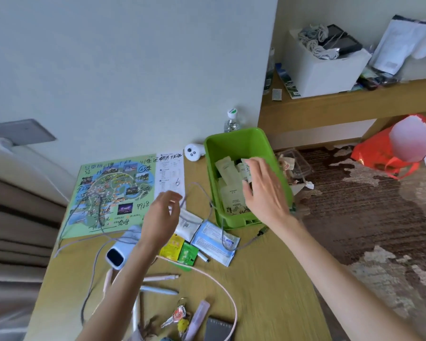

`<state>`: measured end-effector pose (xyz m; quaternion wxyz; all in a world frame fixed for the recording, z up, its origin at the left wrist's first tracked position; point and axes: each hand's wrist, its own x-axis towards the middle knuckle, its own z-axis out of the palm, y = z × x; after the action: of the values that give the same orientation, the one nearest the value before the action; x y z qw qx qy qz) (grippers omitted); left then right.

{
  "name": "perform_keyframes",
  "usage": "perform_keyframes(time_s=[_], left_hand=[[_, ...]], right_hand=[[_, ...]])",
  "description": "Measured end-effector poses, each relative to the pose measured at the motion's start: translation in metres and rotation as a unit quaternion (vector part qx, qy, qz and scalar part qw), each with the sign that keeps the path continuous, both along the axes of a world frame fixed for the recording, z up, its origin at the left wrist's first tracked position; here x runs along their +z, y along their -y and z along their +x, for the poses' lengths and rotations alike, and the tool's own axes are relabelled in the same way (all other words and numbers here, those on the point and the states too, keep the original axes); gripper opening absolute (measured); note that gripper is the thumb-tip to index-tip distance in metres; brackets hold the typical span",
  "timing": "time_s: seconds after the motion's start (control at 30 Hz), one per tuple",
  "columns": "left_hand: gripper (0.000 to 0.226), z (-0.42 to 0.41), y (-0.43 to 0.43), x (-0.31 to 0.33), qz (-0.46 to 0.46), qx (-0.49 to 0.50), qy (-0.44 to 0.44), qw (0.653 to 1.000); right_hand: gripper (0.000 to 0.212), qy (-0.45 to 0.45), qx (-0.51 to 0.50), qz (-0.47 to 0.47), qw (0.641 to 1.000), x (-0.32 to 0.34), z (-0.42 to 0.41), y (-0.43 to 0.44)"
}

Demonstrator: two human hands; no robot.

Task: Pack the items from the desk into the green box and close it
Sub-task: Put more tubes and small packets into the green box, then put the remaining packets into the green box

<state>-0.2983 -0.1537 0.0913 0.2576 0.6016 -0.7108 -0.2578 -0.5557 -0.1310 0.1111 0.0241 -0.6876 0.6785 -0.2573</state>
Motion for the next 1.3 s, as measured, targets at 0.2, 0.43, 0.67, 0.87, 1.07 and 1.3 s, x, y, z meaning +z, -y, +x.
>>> perform_keyframes(time_s=[0.2,0.43,0.67,0.87,1.07,1.3], left_hand=[[0.020,0.087,-0.052,-0.026,0.022,0.085,0.164,0.983],[0.022,0.146,-0.088,-0.055,0.131,0.142,0.237,0.952],[0.031,0.146,-0.083,-0.076,0.127,0.100,0.202,0.966],[0.034,0.118,-0.059,-0.083,0.094,0.042,0.258,0.961],[0.021,0.108,-0.043,-0.095,0.109,0.061,0.297,0.947],[0.027,0.108,-0.039,-0.099,0.101,0.052,0.315,0.942]], right_hand=[[0.032,0.025,0.161,0.011,0.987,-0.008,0.096,-0.020],[0.022,-0.015,0.280,0.119,0.953,-0.067,0.168,-0.037],[0.023,-0.082,0.232,0.182,0.952,-0.104,0.180,-0.029],[0.021,-0.073,0.175,0.203,0.961,-0.105,0.164,-0.012],[0.013,-0.061,0.154,0.214,0.963,-0.106,0.153,-0.004],[0.035,-0.055,0.169,0.248,0.952,-0.117,0.158,0.007]])
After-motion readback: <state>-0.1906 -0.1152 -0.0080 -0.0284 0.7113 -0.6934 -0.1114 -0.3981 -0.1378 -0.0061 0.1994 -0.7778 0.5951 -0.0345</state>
